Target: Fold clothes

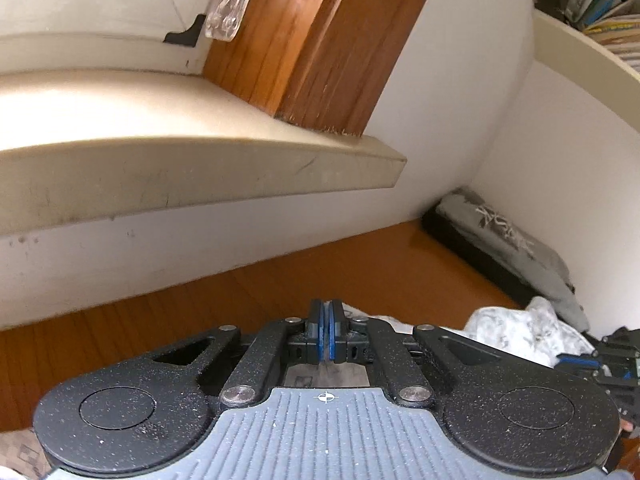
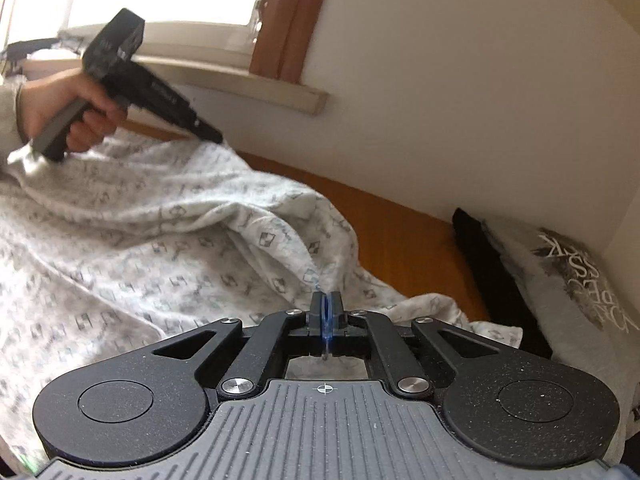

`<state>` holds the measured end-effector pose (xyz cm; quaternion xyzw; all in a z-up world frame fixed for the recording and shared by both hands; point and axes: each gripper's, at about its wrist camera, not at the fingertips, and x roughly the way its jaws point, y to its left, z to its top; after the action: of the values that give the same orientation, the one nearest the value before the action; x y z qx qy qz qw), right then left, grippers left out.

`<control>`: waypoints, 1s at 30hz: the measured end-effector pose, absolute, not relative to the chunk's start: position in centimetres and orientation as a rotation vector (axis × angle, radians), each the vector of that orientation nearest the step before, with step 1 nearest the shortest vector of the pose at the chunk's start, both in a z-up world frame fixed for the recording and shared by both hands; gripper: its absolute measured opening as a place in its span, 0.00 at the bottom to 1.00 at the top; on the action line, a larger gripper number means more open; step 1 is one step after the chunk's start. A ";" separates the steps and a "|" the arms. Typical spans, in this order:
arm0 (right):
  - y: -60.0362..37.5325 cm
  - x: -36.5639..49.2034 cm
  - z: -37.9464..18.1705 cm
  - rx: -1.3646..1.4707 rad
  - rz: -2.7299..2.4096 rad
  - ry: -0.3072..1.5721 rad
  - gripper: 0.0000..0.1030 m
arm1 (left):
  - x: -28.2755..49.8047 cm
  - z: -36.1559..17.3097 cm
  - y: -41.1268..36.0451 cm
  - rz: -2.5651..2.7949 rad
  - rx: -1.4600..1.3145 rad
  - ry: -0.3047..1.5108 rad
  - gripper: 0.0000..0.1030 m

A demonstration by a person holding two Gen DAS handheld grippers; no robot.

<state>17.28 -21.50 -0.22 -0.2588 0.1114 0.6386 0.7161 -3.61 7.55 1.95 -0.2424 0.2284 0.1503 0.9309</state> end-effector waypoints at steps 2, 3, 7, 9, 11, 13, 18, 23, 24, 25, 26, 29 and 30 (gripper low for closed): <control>-21.3 17.4 0.3 -0.538 1.404 0.251 0.11 | -3.5 1.7 7.7 0.303 -0.495 0.473 0.02; -21.3 17.4 0.7 -0.523 1.399 0.249 0.19 | -3.4 1.5 7.9 0.299 -0.500 0.477 0.02; -19.2 17.5 1.6 -0.507 1.389 0.254 0.39 | -3.5 0.9 8.5 0.284 -0.524 0.489 0.02; -17.3 17.5 1.4 -0.545 1.396 0.288 0.50 | -3.6 1.0 8.6 0.274 -0.540 0.481 0.02; -15.4 17.3 1.0 -0.590 1.392 0.299 0.51 | -3.8 1.3 8.7 0.259 -0.556 0.466 0.02; -13.7 17.1 0.8 -0.618 1.390 0.312 0.51 | -4.2 1.6 8.8 0.249 -0.572 0.439 0.02; -13.1 17.1 2.1 -0.560 1.425 0.276 0.04 | -5.0 2.4 9.1 0.304 -0.575 0.377 0.02; -18.4 16.9 5.1 -0.388 1.389 0.110 0.03 | -5.3 2.2 9.3 0.325 -0.571 0.388 0.02; -19.3 16.7 4.8 -0.401 1.393 0.118 0.03 | -5.4 2.2 9.3 0.327 -0.571 0.390 0.02; -20.2 16.5 4.3 -0.421 1.402 0.134 0.03 | -5.4 2.3 9.3 0.329 -0.566 0.389 0.02; -21.1 16.3 3.5 -0.445 1.416 0.156 0.03 | -5.4 2.4 9.2 0.332 -0.561 0.388 0.02; -23.0 15.5 1.1 -0.526 1.449 0.221 0.03 | -5.4 2.5 9.1 0.315 -0.551 0.394 0.02; -23.5 15.3 0.4 -0.545 1.459 0.241 0.03 | -5.0 2.5 8.9 0.306 -0.549 0.402 0.02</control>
<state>15.30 -23.48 0.43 -0.2452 0.1083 0.6563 0.7053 -5.02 8.86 2.47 -0.2679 0.1964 0.1493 0.9313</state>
